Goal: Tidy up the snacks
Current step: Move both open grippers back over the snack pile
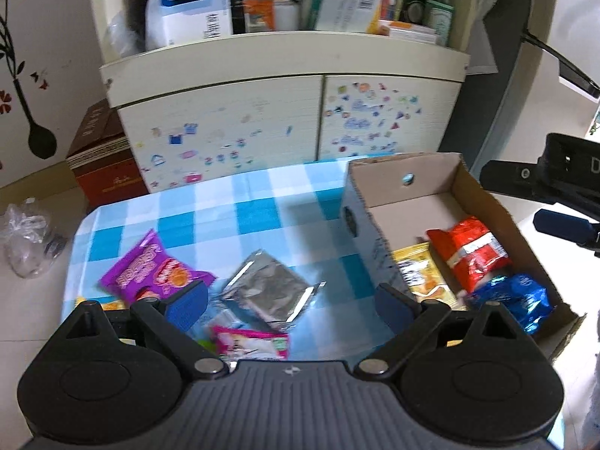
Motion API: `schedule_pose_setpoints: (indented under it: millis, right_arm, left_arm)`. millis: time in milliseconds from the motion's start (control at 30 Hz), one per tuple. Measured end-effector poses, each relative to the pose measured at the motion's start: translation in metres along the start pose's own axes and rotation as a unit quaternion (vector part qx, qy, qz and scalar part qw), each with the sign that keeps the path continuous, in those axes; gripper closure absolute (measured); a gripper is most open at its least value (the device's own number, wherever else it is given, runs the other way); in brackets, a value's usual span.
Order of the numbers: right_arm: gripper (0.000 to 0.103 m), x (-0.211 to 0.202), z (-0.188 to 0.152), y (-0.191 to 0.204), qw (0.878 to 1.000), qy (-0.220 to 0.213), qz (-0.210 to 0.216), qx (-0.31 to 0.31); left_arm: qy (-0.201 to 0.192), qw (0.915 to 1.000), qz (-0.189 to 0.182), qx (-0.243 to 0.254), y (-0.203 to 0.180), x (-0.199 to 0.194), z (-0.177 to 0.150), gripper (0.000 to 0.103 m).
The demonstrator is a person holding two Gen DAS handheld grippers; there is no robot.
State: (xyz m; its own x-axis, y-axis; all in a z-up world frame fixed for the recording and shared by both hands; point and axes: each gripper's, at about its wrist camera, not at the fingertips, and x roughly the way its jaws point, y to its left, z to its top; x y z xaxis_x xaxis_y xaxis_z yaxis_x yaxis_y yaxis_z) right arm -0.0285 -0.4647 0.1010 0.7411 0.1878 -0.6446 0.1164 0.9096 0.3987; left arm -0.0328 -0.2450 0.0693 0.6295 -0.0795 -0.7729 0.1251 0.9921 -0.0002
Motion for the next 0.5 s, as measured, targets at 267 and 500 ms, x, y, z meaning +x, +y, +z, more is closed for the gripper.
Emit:
schedule_pose_setpoints:
  millis: [267, 500]
  right_arm:
    - [0.02, 0.009, -0.011, 0.027, 0.999, 0.013, 0.014, -0.039]
    - [0.02, 0.02, -0.028, 0.053, 0.995, 0.034, 0.038, -0.084]
  left_arm:
    - [0.005, 0.9996, 0.027, -0.012, 0.052, -0.009, -0.004, 0.005]
    - [-0.001, 0.9947, 0.062, -0.082, 0.125, -0.014, -0.001, 0.005]
